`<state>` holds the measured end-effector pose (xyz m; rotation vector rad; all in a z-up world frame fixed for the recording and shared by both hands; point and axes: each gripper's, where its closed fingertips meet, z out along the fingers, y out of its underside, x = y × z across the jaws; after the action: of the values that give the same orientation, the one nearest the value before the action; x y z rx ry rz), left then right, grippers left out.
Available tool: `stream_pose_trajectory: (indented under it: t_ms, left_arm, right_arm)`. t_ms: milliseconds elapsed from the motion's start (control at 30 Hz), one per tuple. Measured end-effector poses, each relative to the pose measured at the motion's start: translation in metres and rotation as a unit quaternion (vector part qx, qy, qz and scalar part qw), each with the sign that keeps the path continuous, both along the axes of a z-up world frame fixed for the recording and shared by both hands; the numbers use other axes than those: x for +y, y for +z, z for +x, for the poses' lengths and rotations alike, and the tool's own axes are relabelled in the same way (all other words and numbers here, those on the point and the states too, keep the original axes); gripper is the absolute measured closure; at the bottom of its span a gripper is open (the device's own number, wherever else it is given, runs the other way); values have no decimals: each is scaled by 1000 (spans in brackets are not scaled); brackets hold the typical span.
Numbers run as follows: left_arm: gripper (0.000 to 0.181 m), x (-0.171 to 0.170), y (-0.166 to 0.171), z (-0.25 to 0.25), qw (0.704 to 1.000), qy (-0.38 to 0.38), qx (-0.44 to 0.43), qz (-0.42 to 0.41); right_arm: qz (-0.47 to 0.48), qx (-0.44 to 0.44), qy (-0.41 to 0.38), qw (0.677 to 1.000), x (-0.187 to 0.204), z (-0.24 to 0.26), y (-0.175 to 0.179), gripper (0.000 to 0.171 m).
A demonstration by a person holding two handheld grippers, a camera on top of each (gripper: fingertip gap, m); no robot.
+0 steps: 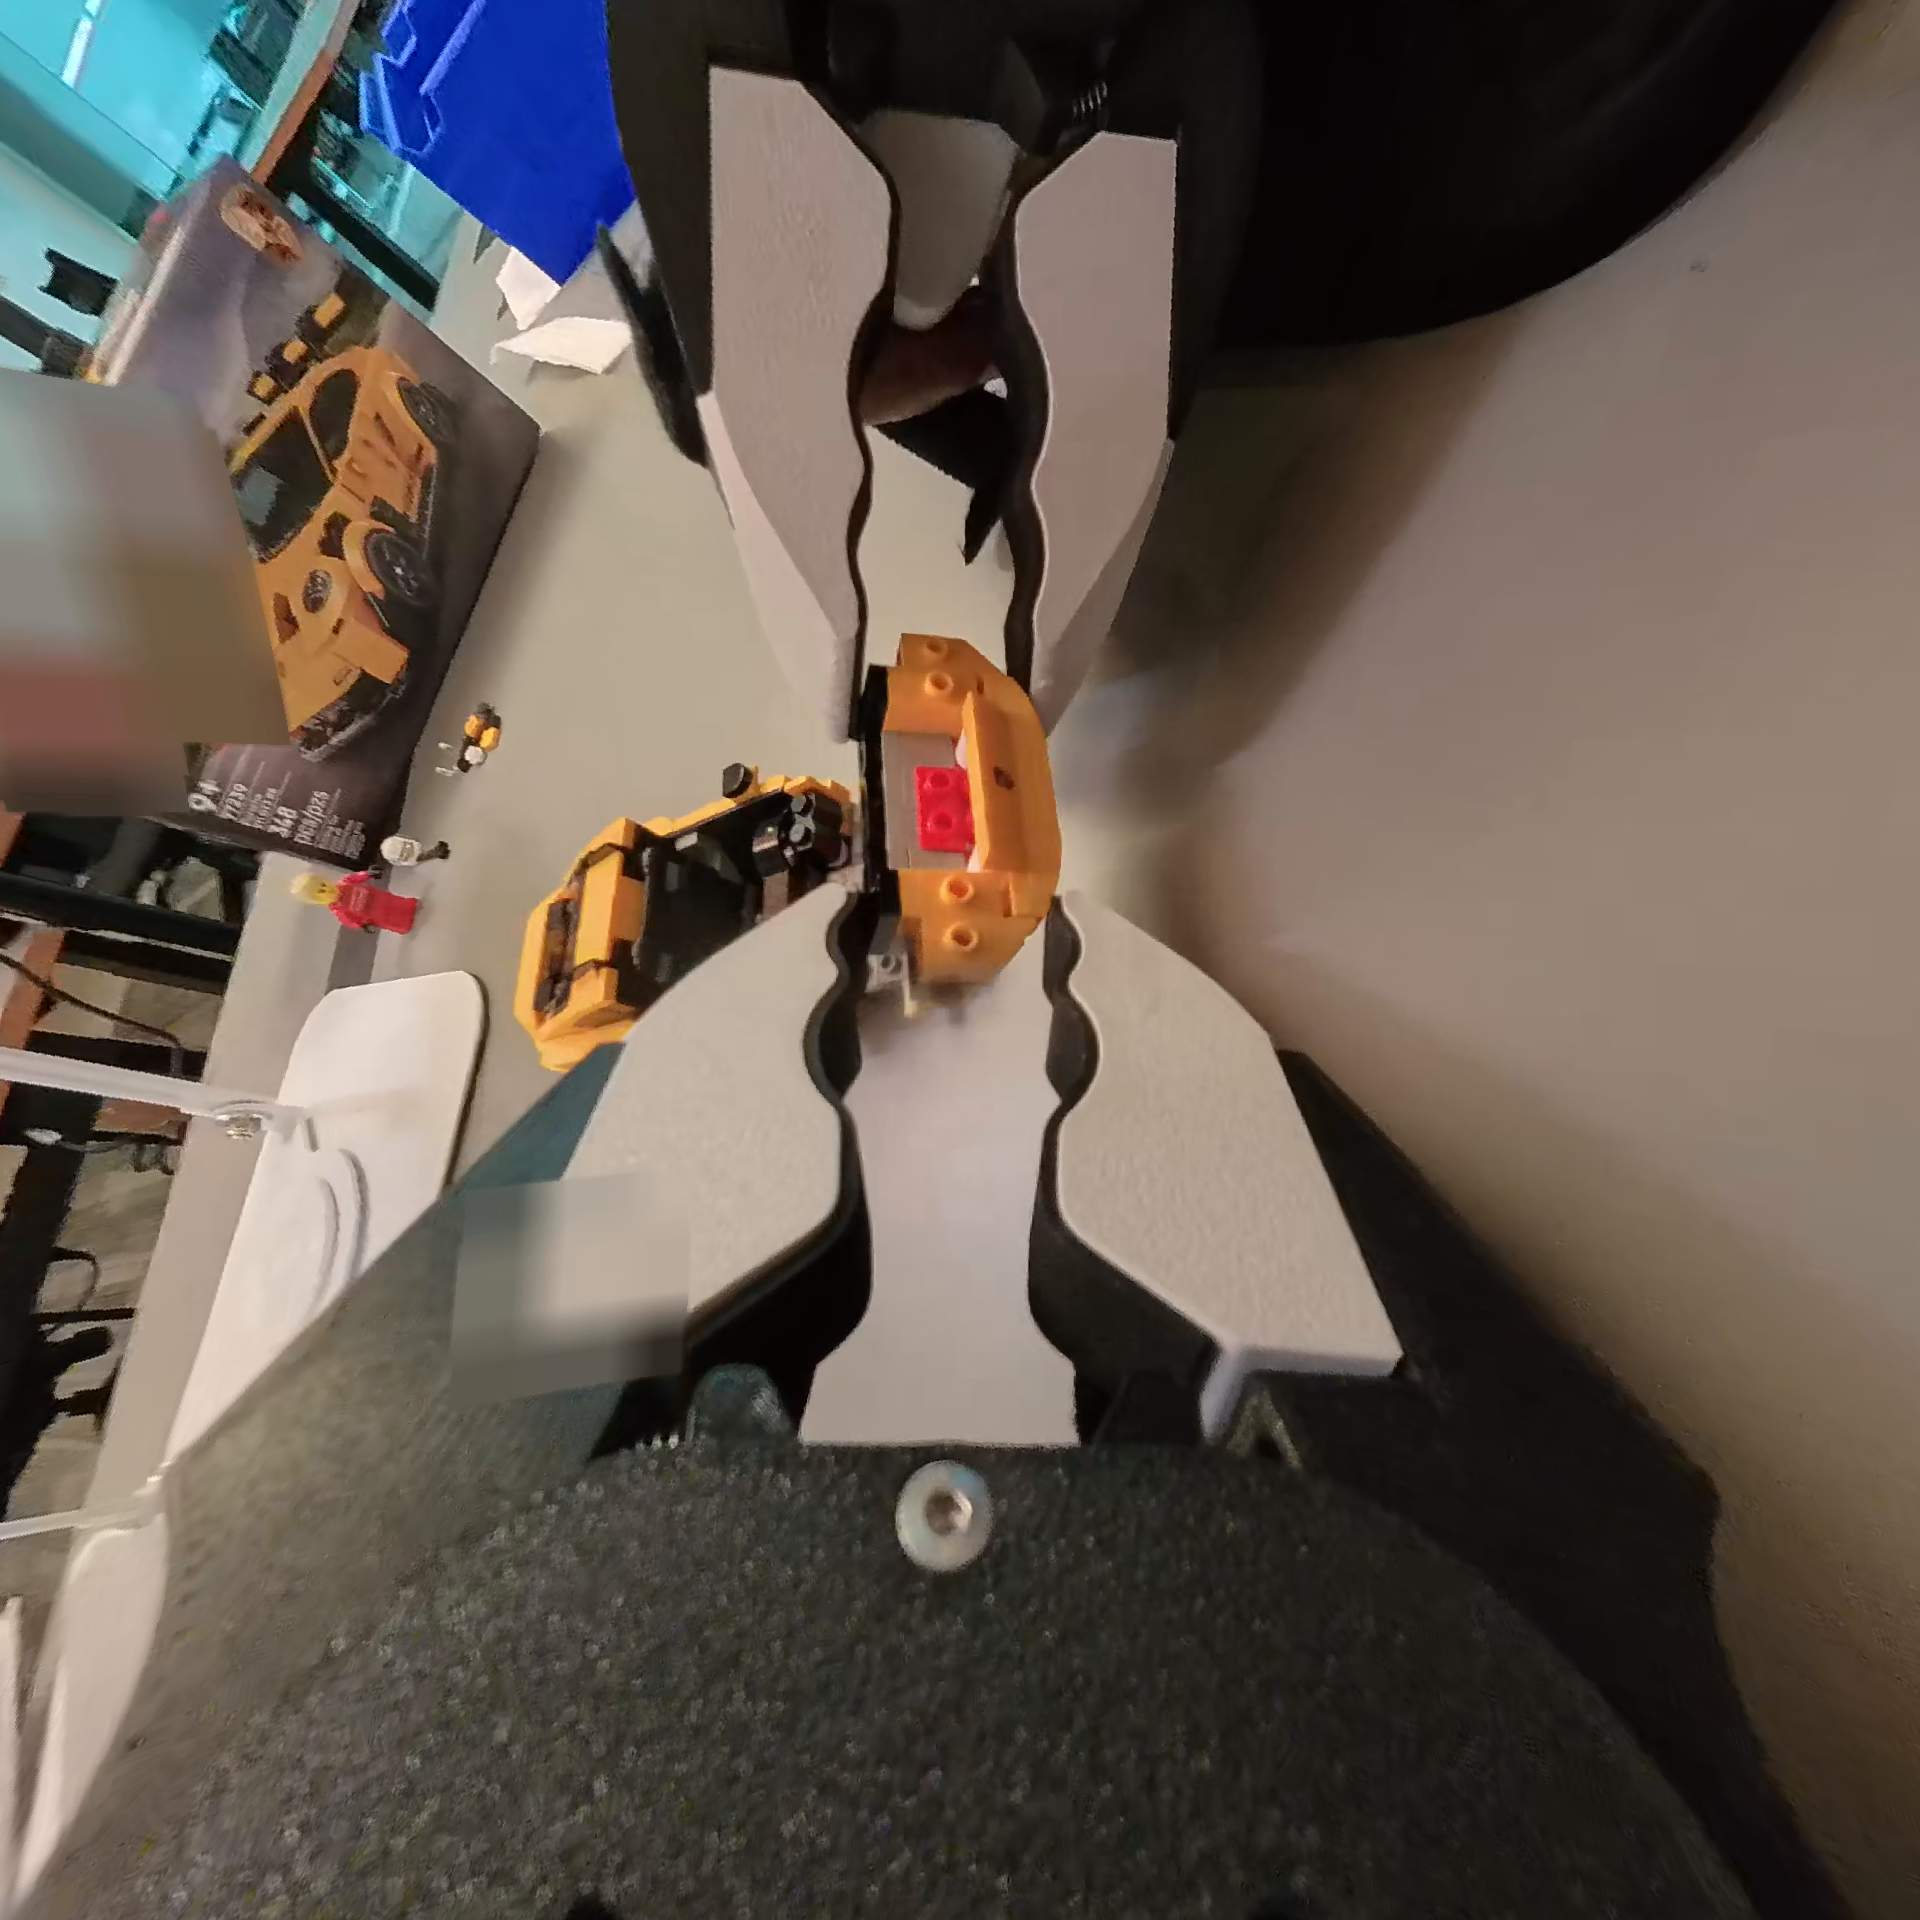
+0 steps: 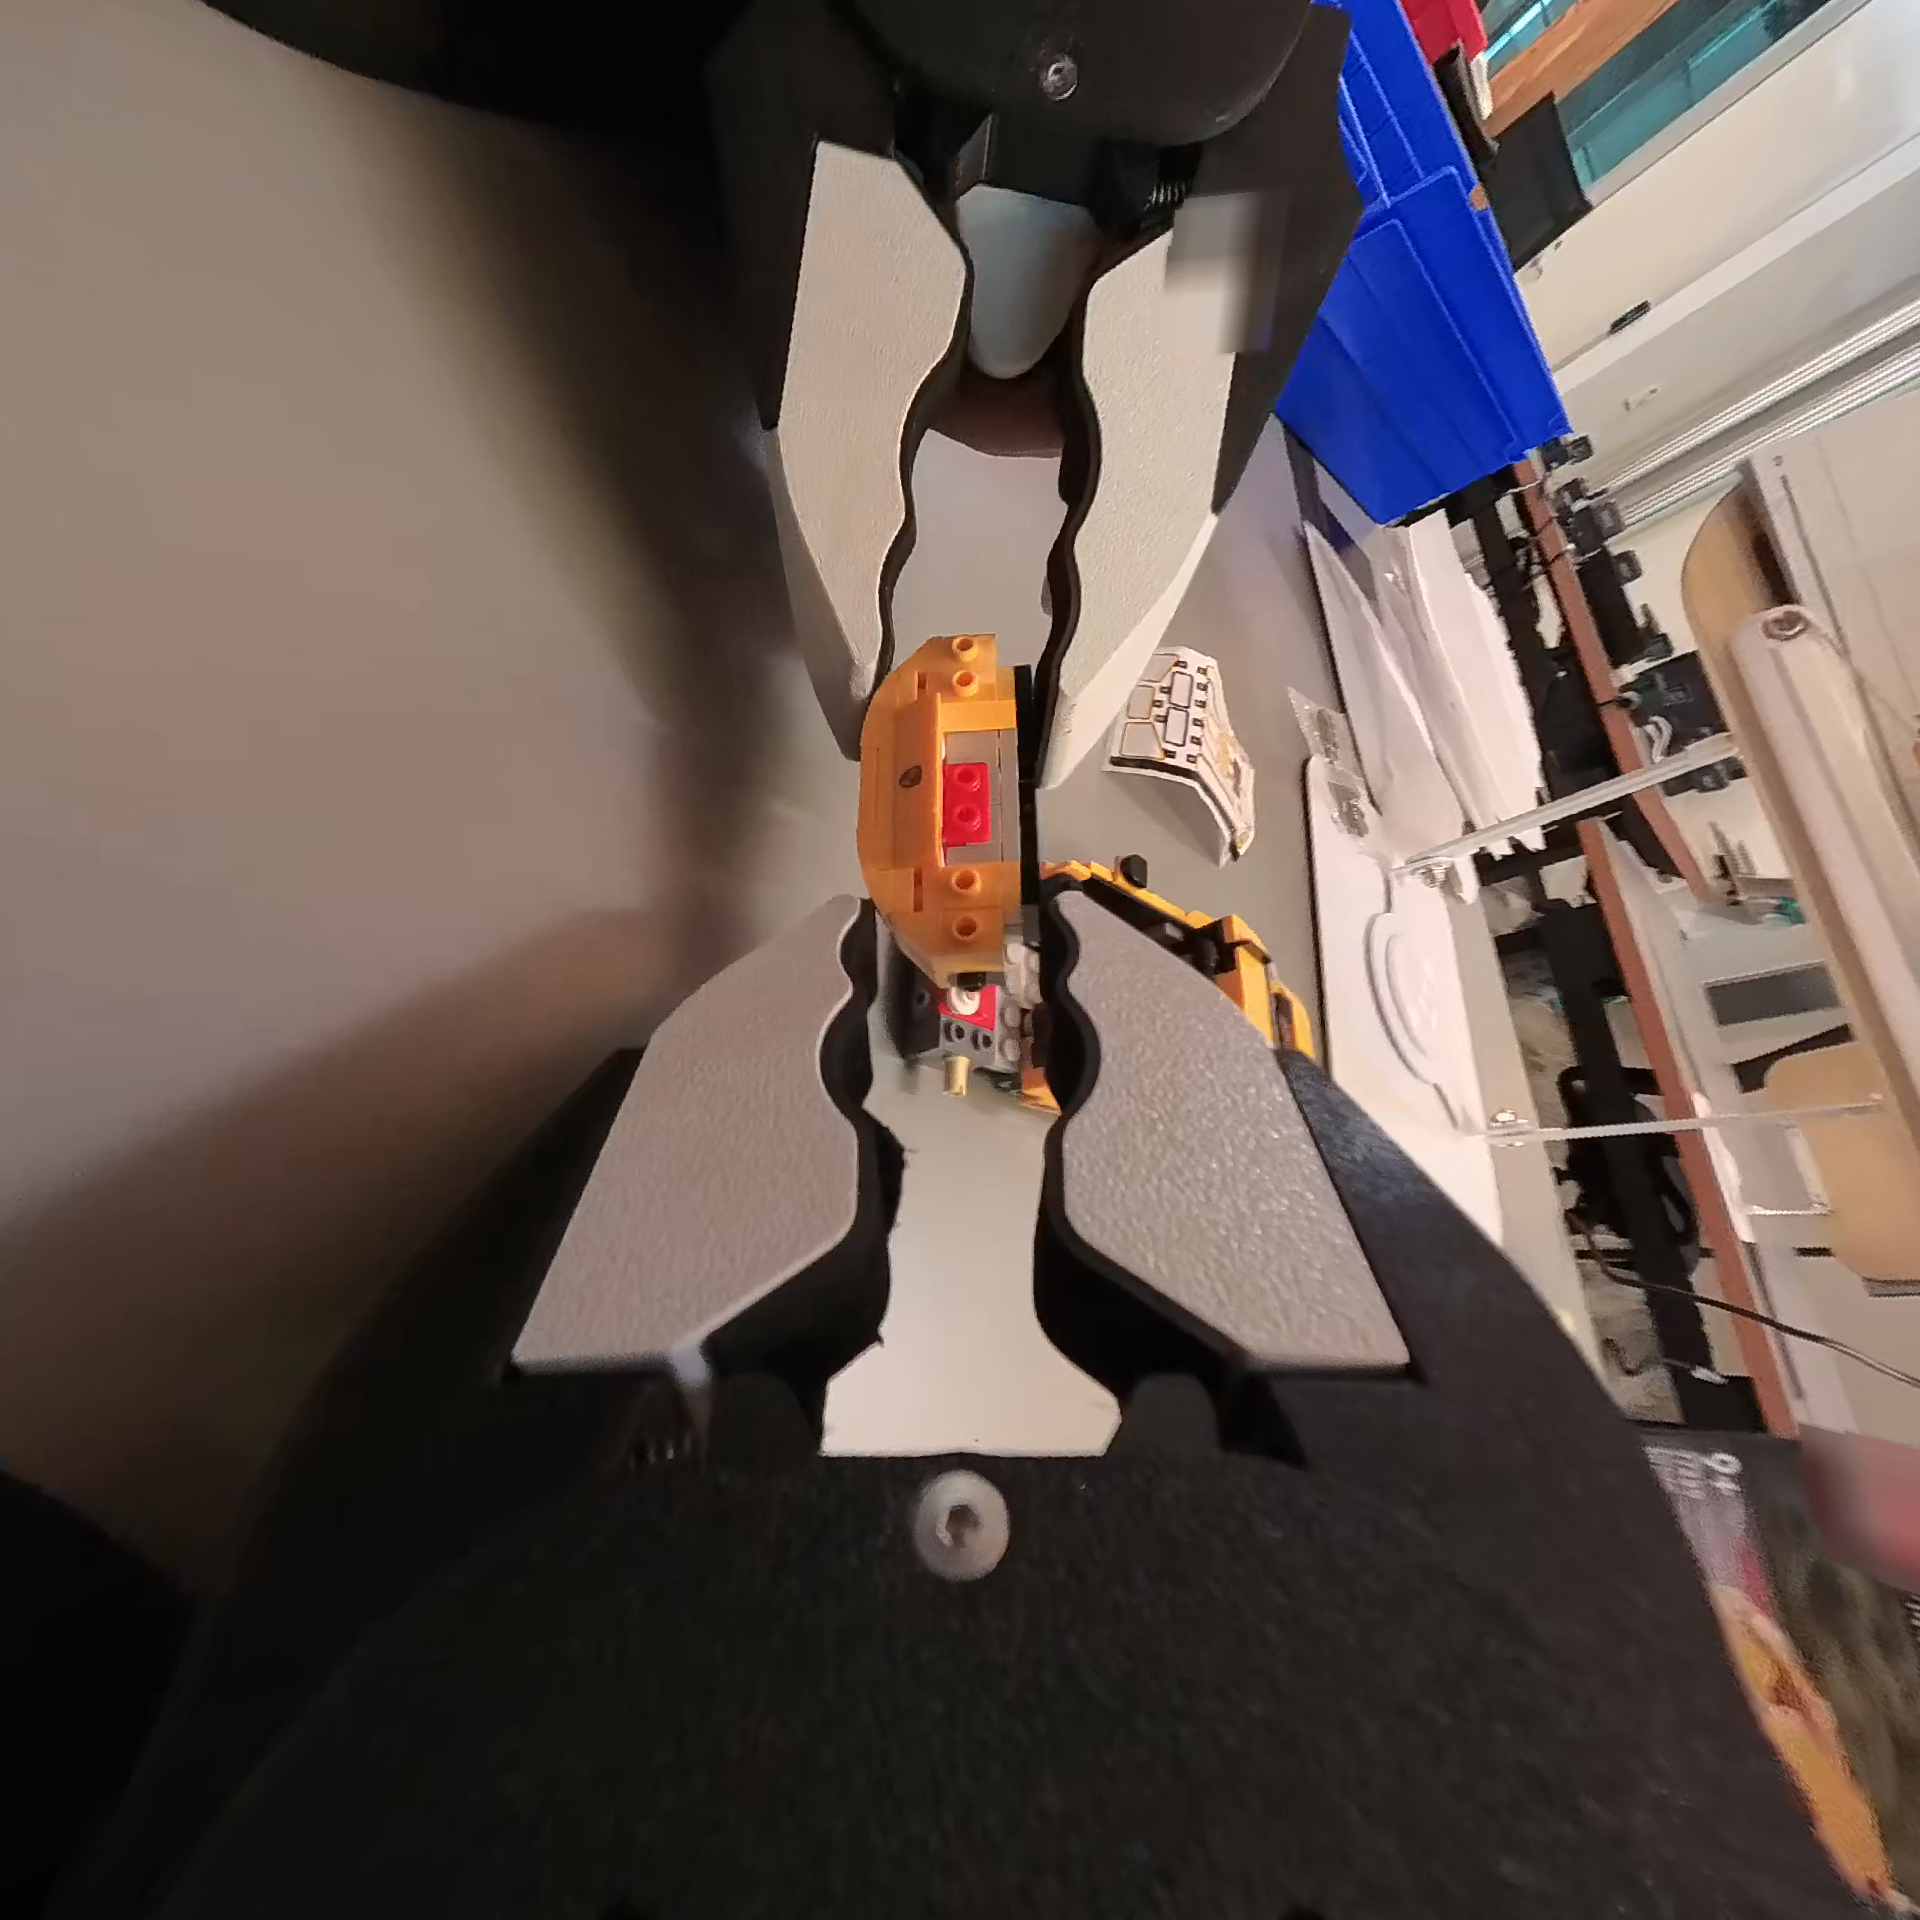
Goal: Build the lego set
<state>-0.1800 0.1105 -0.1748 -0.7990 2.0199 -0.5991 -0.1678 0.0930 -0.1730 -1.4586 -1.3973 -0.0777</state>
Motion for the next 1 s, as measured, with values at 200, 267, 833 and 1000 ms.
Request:
stream_pose_trajectory:
  t_ms: [200, 267, 833, 1000]
  left_arm:
    - [149, -4, -2, -3, 994, 11, 40, -100]
    - [149, -6, -3, -4, 989, 11, 55, -137]
    - [149, -11, -4, -7, 948, 29, 114, -296]
    - [149, -11, -4, -7, 942, 35, 120, -311]
  right_arm:
    - [-70, 43, -11, 997, 0, -1, -4, 142]
    - [-98, 58, -11, 993, -1, -1, -5, 142]
    - [-159, 104, -21, 982, 1, -1, -6, 141]
    - [-161, 105, -24, 981, 3, -1, -6, 141]
